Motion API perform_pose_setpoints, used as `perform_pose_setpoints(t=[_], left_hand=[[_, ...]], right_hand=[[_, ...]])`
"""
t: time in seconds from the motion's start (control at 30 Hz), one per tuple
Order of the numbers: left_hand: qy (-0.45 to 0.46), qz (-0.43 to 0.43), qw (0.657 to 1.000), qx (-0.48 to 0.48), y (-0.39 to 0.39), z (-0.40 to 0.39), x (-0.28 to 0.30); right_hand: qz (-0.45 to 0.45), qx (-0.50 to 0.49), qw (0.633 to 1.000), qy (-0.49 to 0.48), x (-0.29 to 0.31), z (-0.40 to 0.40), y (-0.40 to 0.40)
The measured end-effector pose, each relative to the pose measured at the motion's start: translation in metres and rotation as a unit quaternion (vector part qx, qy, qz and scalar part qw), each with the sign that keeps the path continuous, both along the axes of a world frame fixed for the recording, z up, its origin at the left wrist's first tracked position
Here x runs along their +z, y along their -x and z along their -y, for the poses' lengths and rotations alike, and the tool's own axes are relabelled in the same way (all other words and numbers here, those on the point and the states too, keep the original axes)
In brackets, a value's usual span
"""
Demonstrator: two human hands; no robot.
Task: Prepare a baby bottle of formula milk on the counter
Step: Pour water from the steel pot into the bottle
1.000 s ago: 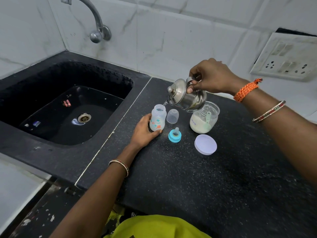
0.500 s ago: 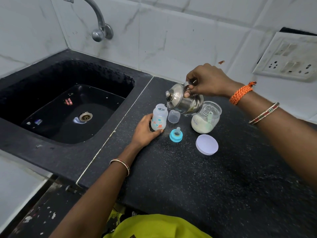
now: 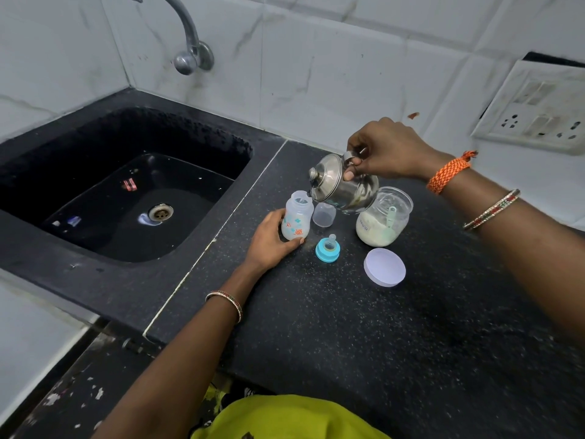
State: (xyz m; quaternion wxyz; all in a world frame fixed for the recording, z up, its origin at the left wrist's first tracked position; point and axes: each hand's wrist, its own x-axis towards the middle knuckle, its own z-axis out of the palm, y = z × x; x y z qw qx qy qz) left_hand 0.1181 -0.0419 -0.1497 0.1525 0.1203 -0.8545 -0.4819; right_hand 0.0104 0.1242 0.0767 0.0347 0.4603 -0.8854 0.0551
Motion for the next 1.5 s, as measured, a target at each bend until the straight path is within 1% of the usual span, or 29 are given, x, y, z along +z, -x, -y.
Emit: perform_pose_setpoints(t=[0.5,0.63,0.83,1.03,1.37,1.5], left_hand=[[0.003,-0.003,1.000,-0.006,0.0005,0.0013,-0.0009],[0.007,-0.002,1.000,-0.006,0.0010,0.0019,-0.0022],[-0.023,-0.020,0.999,-0.015,-0.0010,0.0003,0.0019],[-0.031,-0.021,0.999,-0.017,-0.0017,-0.0005,0.0040],[-0.023,-0.012,1.000,-0.012,-0.0006,-0.0006,0.0018],[-0.004,-0.009,1.000,-0.006,0.0004,0.0005,-0.0006]], right_hand=[[-0.007,-0.012,1.000,-0.004,-0.0020,-0.0016,-0.0038],[-0.023,-0.015,1.000,-0.008,-0.0019,-0.0013,-0.0033],[-0.029,-0.009,1.000,-0.009,-0.0018,-0.0004,-0.0031],[-0.033,-0.014,0.999,-0.013,-0.0018,-0.0002,-0.0026],[-0.034,-0.013,0.999,-0.013,-0.0017,0.0000,-0.0027],[-0.038,-0.017,0.999,-0.015,-0.0019,-0.0001,-0.0031]])
